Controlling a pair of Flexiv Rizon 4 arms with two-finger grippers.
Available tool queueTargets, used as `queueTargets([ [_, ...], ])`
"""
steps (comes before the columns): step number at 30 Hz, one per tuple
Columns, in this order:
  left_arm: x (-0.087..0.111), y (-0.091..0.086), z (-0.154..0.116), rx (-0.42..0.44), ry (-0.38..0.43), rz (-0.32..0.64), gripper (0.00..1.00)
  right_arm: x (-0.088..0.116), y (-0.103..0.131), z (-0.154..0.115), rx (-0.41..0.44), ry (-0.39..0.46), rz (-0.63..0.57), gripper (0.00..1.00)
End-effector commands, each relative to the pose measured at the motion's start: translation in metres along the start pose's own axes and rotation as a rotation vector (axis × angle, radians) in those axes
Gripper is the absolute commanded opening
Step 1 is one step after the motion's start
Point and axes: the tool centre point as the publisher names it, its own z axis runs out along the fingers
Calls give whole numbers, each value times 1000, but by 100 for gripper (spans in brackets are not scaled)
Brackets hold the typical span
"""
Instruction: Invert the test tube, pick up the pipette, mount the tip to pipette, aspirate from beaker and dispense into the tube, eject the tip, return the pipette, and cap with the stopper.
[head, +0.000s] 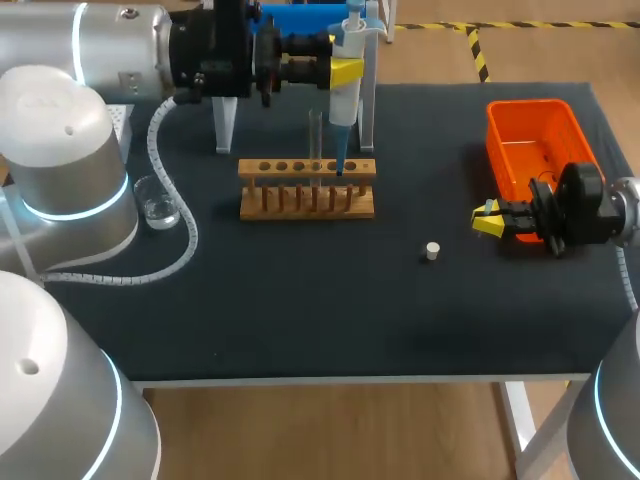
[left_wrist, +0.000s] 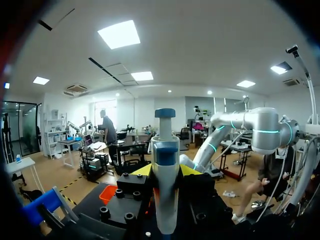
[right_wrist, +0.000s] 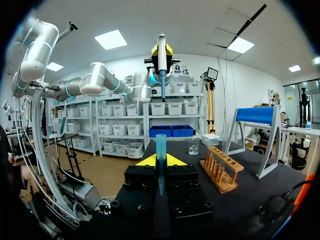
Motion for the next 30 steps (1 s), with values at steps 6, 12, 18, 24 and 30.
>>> queueTargets([
  [6,-11,-5,2,2,25,-2,0,1,0,0,2,-3,-1,0],
  [12,-13,-6,2,-1,32,-3,0,1,0,0,2,-3,-1,0],
  [18,-15,-7,2,-3,37,-3,0,1,0,0,2,-3,-1,0],
  [24,-16,-8,1,-3,35,6,0,1,0,0,2,-3,-1,0],
  [30,-16,-9,1,-1,37,5,0,1,0,0,2,-3,-1,0],
])
